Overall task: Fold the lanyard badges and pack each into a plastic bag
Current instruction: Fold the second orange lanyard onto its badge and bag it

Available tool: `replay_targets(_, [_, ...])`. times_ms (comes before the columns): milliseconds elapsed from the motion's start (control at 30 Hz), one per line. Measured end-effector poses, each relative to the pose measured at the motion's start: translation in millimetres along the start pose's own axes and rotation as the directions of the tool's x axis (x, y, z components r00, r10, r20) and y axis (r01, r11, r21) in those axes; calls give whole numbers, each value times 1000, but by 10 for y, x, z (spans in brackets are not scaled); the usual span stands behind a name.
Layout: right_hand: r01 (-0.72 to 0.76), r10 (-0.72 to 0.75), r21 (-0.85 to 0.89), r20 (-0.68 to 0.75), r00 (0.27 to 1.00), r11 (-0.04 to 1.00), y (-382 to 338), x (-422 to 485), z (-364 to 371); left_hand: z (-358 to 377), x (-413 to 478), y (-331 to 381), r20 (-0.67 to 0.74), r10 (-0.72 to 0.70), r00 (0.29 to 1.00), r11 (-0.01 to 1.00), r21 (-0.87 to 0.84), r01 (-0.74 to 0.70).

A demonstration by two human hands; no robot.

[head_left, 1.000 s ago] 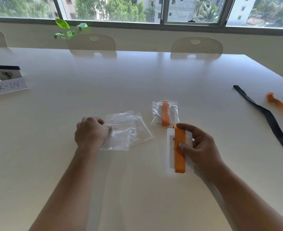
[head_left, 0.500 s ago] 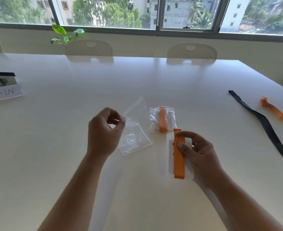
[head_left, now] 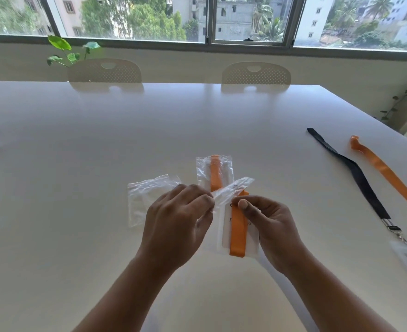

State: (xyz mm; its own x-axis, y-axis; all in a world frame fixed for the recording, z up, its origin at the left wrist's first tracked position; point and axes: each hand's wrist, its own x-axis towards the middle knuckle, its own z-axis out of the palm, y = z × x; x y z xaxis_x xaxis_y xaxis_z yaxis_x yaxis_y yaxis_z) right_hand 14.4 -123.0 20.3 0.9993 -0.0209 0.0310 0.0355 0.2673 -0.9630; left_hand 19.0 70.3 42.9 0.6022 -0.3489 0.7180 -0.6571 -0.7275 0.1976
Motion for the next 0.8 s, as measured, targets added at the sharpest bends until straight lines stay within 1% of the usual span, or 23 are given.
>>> replay_targets(67, [-13,13,6,-17,1000,1000,-1,1,9,8,0,14,16,29,999,1000,2,-29])
replay_targets(233, [-24,22,-41,-54,998,999,-7,2,11,13,7,-1,70,124,990,992,-35,-122])
replay_targets(300, [-33,31,-30,-57,998,999,-10,-2,15,15,3,-8,86,158,984,987,-34,-156])
replay_targets(433, [-50,48,-17,-60,997,999,-28,-11,18,23,-11,-15,73,219,973,975,-49,-216])
replay_targets(533, [-67,64,-48,-62,996,997,-35,-18,12,28,-10,-15,58,261,964,965,-59,-257])
replay_targets(633, [-74,69,-73,-64,996,995,-40,-29,7,34,-18,-11,90,230,969,969,-109,-220])
replay_targets(700, [-60,55,-75,-66,996,995,-41,-36,4,36,-27,11,99,167,981,978,-141,-153])
replay_targets(800, [-42,35,-92,-74,997,995,-27,-43,8,46,-28,67,85,67,994,992,-116,-57])
